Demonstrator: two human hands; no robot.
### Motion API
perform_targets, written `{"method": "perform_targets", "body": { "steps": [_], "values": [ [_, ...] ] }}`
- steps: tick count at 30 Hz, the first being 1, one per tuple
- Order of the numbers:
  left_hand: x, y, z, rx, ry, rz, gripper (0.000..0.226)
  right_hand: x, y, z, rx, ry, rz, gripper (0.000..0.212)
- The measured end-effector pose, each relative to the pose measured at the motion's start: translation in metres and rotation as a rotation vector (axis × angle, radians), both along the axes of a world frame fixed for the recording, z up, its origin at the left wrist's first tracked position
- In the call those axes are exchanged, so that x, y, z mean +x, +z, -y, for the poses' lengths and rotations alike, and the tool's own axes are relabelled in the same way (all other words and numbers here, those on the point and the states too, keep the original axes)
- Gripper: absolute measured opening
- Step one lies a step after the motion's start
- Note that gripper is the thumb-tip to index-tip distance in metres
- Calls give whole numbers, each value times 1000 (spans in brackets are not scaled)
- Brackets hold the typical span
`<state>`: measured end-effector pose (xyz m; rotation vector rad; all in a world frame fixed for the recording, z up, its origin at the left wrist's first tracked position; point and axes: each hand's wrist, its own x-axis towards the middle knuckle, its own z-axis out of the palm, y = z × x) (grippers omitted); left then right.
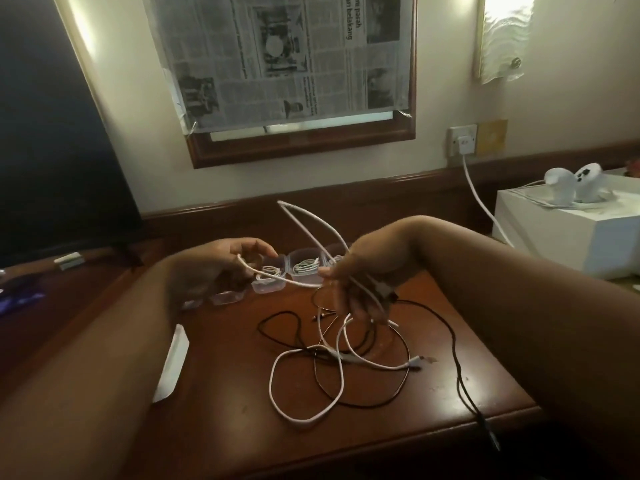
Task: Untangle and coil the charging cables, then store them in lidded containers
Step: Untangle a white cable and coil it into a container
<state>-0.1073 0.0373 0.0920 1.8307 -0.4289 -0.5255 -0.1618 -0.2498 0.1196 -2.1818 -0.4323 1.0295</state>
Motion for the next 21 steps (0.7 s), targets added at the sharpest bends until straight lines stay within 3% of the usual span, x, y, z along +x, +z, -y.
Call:
{"method": "perform_targets", "body": {
  "steps": [3, 6, 9, 14, 17, 21],
  "values": [
    [-23, 20, -9, 53, -118, 18, 56, -6, -4, -9, -105, 78, -136, 71],
    [-56, 40, -2, 193, -325, 99, 55, -8, -5, -13, -168, -40, 3, 69],
    [-87, 53, 11, 356, -480, 285, 33, -12, -4, -16, -265, -71, 131, 66],
    [-128, 74, 32, 512, -736, 316, 41, -33, 1, -26, -355, 12, 193, 44],
    [-139, 81, 34, 344, -638, 398, 34, -47, 7, -30, -376, 45, 327, 35],
    [-135, 74, 38, -137, -116, 608, 9, -60, 17, -32, -310, 45, 659, 29]
  ]
}}
